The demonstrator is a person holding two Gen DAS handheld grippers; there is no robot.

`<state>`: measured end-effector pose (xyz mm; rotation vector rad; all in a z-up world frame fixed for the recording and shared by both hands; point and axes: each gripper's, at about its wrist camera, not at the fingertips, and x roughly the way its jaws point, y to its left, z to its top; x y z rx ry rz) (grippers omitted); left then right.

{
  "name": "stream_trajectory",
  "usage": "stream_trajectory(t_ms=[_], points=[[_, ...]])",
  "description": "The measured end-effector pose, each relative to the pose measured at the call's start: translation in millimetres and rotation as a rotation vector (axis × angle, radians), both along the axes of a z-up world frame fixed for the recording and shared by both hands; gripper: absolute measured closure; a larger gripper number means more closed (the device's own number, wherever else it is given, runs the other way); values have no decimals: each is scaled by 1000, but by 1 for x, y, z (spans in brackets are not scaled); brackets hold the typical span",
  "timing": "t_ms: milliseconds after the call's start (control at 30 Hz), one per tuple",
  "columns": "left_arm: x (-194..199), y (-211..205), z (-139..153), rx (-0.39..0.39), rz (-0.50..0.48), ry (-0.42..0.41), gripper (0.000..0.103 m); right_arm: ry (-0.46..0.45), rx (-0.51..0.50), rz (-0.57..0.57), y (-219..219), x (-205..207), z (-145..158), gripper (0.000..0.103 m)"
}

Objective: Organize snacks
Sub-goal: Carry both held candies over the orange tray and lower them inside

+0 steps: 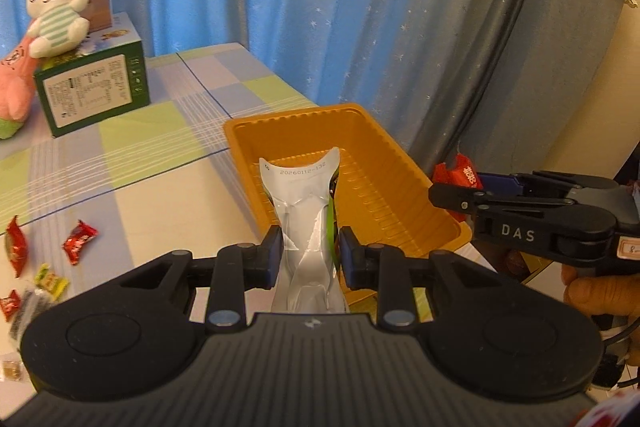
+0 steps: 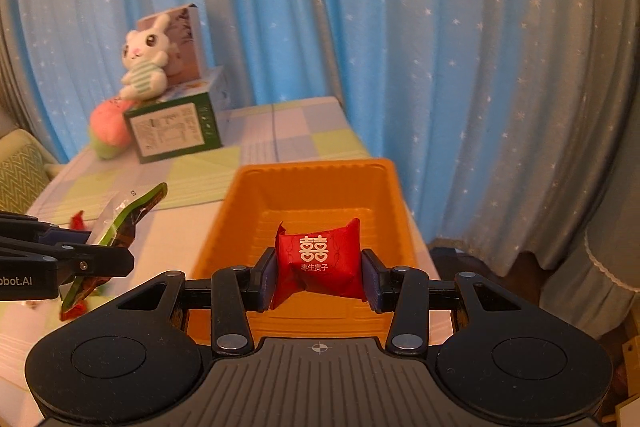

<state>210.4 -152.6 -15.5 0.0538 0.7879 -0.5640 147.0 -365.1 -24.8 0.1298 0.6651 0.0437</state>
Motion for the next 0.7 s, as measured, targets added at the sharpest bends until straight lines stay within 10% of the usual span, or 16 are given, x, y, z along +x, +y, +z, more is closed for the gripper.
stream_trajectory(t_ms=[700], points=[[31,-54,-38,-3,-38,59,76,71,28,-30,-31,26,-35,59]])
